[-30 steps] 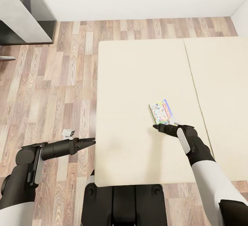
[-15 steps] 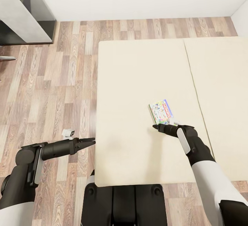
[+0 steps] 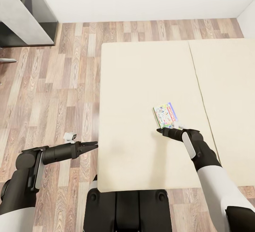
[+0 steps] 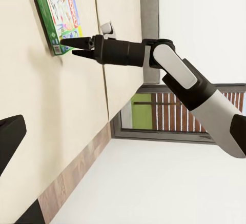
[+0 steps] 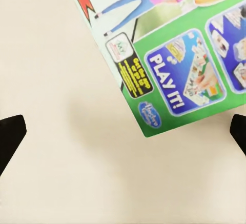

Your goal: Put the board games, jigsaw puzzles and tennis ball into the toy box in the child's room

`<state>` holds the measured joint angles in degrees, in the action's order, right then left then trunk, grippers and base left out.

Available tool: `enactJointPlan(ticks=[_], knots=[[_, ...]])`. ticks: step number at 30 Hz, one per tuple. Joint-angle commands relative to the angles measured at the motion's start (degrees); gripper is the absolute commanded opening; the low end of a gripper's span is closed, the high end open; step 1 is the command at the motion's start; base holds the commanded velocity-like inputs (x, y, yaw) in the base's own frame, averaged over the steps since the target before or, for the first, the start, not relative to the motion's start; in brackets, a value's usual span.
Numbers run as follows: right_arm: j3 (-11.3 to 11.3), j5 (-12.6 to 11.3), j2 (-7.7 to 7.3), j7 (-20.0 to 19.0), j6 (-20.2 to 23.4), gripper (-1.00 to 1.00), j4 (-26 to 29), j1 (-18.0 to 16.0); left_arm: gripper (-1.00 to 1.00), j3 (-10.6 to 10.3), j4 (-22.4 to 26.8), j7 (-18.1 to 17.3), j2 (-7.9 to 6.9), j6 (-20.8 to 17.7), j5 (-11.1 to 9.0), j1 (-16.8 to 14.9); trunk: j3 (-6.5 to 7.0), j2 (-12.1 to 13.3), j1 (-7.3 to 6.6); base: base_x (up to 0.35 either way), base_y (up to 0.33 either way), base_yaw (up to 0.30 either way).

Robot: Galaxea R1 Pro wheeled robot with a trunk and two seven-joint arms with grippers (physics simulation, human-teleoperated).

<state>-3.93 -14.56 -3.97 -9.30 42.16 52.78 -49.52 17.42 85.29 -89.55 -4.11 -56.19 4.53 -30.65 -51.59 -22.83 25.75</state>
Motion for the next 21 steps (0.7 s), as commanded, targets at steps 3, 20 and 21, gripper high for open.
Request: enactJointPlan(ticks=[3,20,21], knots=[[-0.1,0.2,0.01,-0.4,0.3,1.0,0.0,0.1,1.0,0.1,0.0,-0.5,-0.01,-0.6,0.5,0.0,-0.05,-0.1,0.04,0.0,0.0,0.0],[-0.2,0.2,-0.29,-0.4,3.8,1.0,7.4,1.1,1.0,0.1,0.0,-0.5,-0.06,-0.6,0.5,0.0,-0.04,-0.1,0.04,0.0,0.0,0.0],[-0.2,0.2,-0.3,-0.4,4.6,1.0,8.4,1.1,1.0,0.1,0.0,-0.5,-0.05,-0.6,0.5,0.0,-0.04,-0.1,0.04,0.0,0.0,0.0]])
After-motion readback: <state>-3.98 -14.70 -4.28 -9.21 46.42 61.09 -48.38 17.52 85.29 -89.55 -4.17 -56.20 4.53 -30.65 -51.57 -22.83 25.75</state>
